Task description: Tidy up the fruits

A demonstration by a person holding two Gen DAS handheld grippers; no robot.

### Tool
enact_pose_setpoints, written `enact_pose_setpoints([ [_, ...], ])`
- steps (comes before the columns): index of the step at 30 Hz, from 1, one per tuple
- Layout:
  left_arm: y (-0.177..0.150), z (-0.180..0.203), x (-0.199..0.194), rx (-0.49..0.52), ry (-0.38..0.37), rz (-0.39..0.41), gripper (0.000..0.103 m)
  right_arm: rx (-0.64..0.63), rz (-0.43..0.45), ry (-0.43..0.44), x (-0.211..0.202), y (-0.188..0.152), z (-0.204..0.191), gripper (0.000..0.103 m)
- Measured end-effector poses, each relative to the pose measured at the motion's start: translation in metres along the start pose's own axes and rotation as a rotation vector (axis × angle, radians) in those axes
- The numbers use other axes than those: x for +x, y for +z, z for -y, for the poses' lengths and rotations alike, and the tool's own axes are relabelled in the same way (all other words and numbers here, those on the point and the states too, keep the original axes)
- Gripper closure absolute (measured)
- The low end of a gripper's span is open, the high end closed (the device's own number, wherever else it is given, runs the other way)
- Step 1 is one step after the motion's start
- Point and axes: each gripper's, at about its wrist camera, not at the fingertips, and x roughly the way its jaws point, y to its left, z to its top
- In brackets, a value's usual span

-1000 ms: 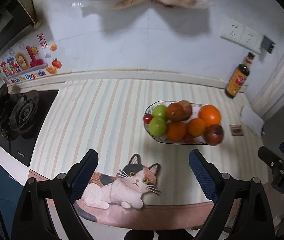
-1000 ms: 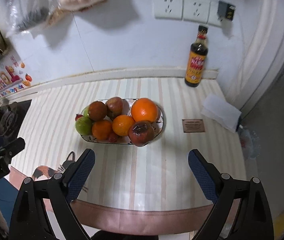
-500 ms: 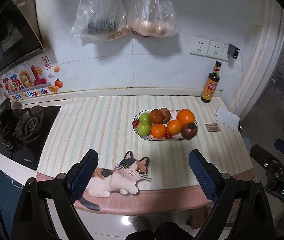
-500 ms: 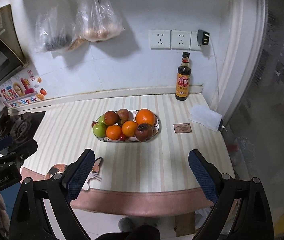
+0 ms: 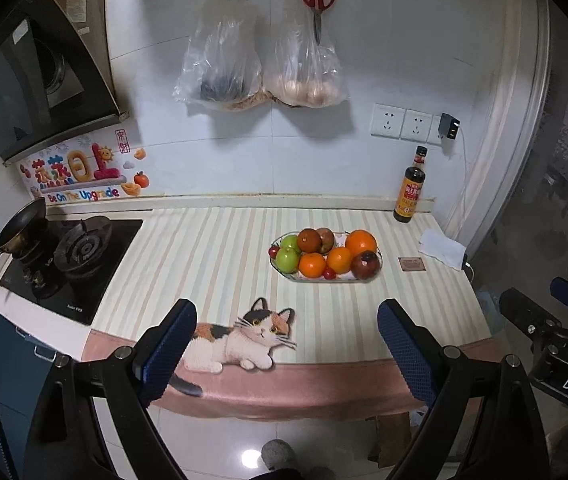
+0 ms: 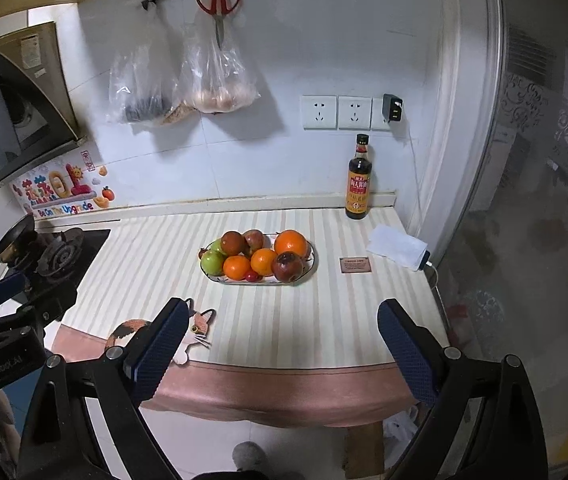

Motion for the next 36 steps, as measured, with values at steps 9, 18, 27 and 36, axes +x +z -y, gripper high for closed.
enact_pose_setpoints([
  [9,-0.020,0.013,-0.028,-0.028,0.037,0.009,0.010,-0.027,0.007,0.040,-0.033,-0.013,0.018,0.005],
  [18,-0.018,0.016,-0.028,-0.011,0.055,0.001,0.000,-0.032,0.021,0.058,-0.046,-0.011,0.024,0.004],
  [27,0.003,0.005,0.011,-0.012,0.085,-0.040,0.000,-0.016,0.005,0.016,-0.003,0.014,0.019,0.004],
  [36,0.022,-0.005,0.058,-0.017,0.109,-0.094,0.000,-0.001,-0.078,-0.007,0.062,0.029,0.012,0.004],
])
